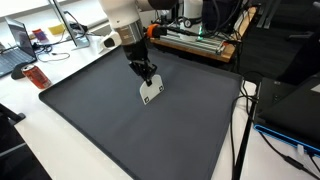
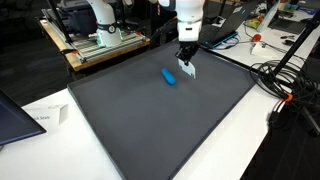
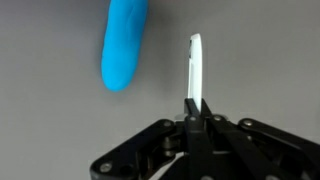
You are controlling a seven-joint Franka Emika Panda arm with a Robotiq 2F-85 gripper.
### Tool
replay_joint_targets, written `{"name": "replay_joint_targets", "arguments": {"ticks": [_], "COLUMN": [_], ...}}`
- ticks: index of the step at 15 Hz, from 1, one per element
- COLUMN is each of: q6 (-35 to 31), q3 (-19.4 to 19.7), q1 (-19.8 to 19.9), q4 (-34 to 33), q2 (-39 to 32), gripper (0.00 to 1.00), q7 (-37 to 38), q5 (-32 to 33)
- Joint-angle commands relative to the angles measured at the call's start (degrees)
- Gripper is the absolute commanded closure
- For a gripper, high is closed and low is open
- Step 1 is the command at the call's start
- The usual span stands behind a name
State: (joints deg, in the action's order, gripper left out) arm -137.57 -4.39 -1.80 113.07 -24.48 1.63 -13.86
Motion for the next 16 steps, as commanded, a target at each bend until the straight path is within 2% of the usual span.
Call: {"name": "replay_joint_targets", "arguments": {"ticks": [1, 10, 16], "q6": [-0.68, -8.76, -7.5], "q3": [0.62, 0.85, -0.12], "q1": [-0.31, -0.32, -0.42], "q4": [-0.96, 1.91, 4.51], "q2": [-2.29, -2.23, -0.25], "gripper": [0.99, 0.99, 0.99], "q7": [3.37, 5.37, 7.2], "q5": [0.07, -0.2, -1.19]}}
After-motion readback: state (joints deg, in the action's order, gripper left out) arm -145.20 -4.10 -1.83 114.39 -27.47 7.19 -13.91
